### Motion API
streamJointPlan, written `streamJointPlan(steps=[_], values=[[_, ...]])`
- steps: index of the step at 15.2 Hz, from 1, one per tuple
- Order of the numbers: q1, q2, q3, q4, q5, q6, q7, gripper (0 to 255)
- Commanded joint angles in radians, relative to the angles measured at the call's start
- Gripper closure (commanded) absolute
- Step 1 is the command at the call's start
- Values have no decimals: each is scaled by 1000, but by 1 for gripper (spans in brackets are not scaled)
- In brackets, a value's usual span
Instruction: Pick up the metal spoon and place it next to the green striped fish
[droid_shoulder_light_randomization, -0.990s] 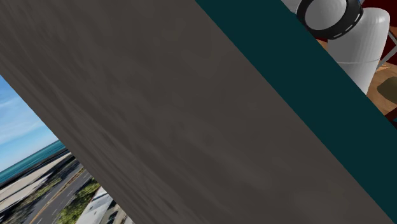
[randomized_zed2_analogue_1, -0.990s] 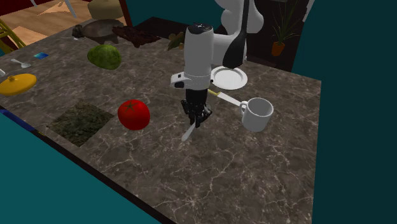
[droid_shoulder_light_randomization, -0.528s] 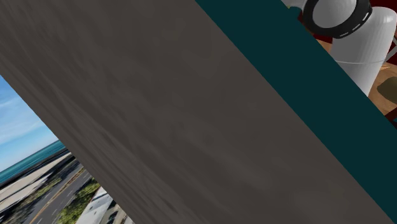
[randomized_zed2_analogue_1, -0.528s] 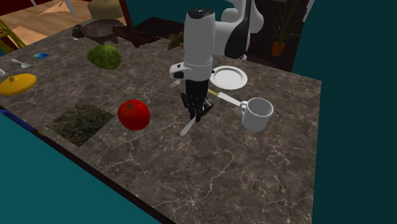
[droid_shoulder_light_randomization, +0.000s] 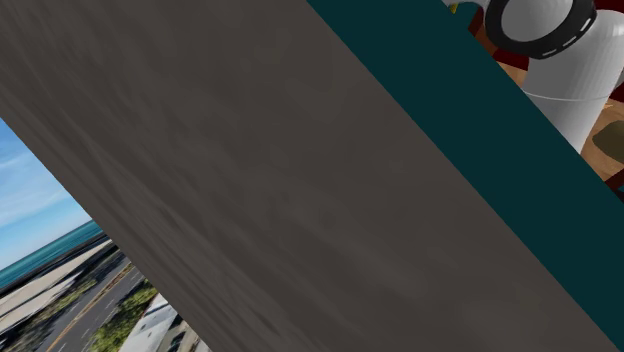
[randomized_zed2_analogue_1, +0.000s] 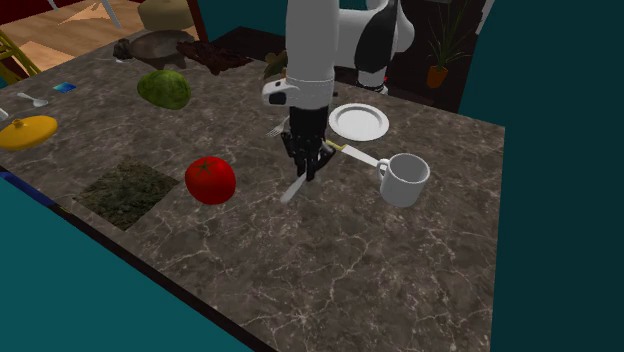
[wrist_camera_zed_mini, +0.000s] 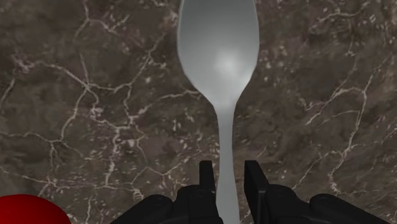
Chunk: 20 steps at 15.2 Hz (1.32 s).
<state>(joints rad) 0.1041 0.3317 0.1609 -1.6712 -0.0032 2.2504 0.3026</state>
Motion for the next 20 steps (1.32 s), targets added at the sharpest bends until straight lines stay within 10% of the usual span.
streamJointPlan(steps=[1,16,20], values=[[1,-9,1,13,1,-22,1,255],[2,-36,3,177,3,-213,5,255],[-38,-144,-6,28,37,-173,-49,255]])
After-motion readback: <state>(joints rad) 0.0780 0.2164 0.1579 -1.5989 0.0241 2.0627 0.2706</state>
